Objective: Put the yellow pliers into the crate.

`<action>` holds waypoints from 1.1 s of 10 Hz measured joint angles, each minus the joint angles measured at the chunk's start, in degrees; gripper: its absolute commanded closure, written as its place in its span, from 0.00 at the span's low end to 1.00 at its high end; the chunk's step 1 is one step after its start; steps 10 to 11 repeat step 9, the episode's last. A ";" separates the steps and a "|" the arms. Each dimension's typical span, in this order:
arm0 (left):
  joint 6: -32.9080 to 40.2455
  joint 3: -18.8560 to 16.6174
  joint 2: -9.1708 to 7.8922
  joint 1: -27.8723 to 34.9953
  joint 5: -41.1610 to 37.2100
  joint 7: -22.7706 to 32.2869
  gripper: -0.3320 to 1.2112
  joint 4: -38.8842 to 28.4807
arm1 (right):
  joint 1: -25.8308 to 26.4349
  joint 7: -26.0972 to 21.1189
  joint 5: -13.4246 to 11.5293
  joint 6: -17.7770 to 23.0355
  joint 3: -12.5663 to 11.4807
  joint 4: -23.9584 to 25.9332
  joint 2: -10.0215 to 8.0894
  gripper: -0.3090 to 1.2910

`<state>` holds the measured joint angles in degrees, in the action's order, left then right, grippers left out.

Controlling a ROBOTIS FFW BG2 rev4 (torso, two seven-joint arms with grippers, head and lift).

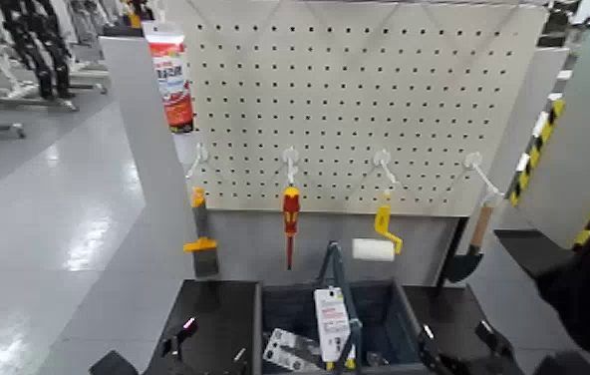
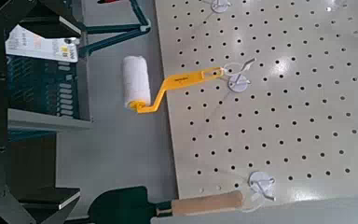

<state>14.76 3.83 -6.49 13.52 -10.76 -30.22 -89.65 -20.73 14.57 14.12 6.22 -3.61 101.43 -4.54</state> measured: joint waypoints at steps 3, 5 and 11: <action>0.01 -0.34 0.34 0.37 -0.22 -0.01 0.30 0.00 | -6.29 -4.09 -2.60 8.34 0.87 0.23 0.61 0.28; -0.03 -0.63 0.62 0.58 -0.22 -0.01 0.30 0.00 | -9.54 -7.63 -3.97 11.24 1.20 0.92 0.99 0.28; -0.09 -0.93 0.93 0.88 -0.22 -0.07 0.30 -0.14 | -10.40 -7.82 -5.78 10.40 1.71 2.03 0.75 0.28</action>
